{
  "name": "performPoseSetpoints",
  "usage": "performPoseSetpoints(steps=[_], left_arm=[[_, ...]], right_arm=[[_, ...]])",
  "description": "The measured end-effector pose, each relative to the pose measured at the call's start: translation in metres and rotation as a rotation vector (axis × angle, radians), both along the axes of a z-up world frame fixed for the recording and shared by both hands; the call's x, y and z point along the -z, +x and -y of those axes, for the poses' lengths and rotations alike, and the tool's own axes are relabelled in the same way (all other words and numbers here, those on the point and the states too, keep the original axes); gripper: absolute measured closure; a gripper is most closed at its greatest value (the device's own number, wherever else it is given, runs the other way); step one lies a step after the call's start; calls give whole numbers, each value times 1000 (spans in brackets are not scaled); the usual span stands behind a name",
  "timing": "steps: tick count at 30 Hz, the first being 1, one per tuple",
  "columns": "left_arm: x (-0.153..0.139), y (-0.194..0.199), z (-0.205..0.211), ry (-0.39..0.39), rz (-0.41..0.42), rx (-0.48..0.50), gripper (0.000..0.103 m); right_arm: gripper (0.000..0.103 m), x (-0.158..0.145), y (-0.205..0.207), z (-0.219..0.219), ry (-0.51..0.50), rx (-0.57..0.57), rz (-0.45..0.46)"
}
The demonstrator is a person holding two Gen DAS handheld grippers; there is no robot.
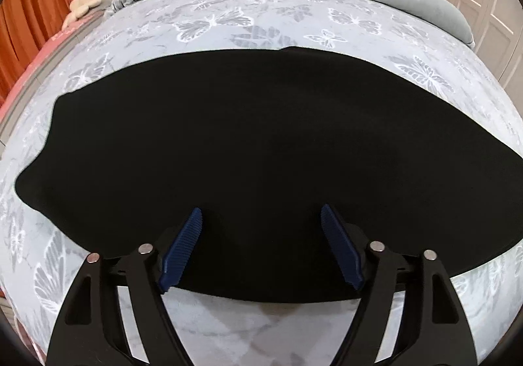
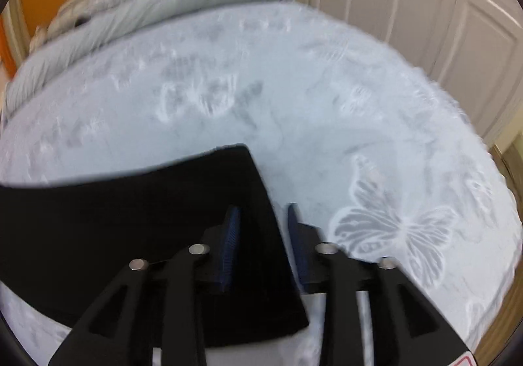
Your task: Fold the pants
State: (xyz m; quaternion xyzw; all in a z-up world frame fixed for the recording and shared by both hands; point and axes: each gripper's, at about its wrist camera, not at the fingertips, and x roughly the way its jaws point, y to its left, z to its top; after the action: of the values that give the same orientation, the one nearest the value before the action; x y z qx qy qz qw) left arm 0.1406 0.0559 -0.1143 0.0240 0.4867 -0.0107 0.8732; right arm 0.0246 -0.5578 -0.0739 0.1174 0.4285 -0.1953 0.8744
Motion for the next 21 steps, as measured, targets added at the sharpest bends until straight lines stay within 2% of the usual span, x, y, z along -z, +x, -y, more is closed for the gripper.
performPoseSetpoints(steps=[2, 4, 6, 7, 9, 11, 13, 15, 18, 19, 20, 21], left_arm=[[3, 1, -3, 6, -14, -15, 21], [2, 2, -6, -14, -19, -24, 21], [-7, -1, -12, -38, 12, -49, 23], [-13, -4, -16, -52, 39, -60, 23], [-22, -8, -25, -98, 74, -87, 22], [-26, -8, -32, -149, 83, -104, 22], [-28, -8, -36, -198, 76, -113, 22], [-28, -11, -37, -212, 70, -111, 22], [-32, -17, -41, -228, 82, -114, 22], [-34, -19, -44, -239, 86, -120, 22], [-36, -20, -49, -259, 91, -132, 22], [-37, -19, -55, -274, 92, -144, 22]], right_arm=[[70, -15, -10, -15, 10, -30, 65], [59, -8, -16, -21, -7, -20, 35], [55, 3, -30, -12, 23, 44, -4], [53, 6, -40, -6, 66, 84, 3], [36, 13, -72, 5, 198, 164, 65], [34, 24, -84, 7, 273, 182, 68], [34, 32, -80, 6, 316, 179, 50], [24, 35, -72, 5, 368, 178, 76], [17, 40, -53, 13, 464, 240, 121], [19, 42, -48, 14, 475, 263, 131], [50, 42, -37, 15, 479, 271, 138], [86, 43, -27, 14, 487, 266, 109]])
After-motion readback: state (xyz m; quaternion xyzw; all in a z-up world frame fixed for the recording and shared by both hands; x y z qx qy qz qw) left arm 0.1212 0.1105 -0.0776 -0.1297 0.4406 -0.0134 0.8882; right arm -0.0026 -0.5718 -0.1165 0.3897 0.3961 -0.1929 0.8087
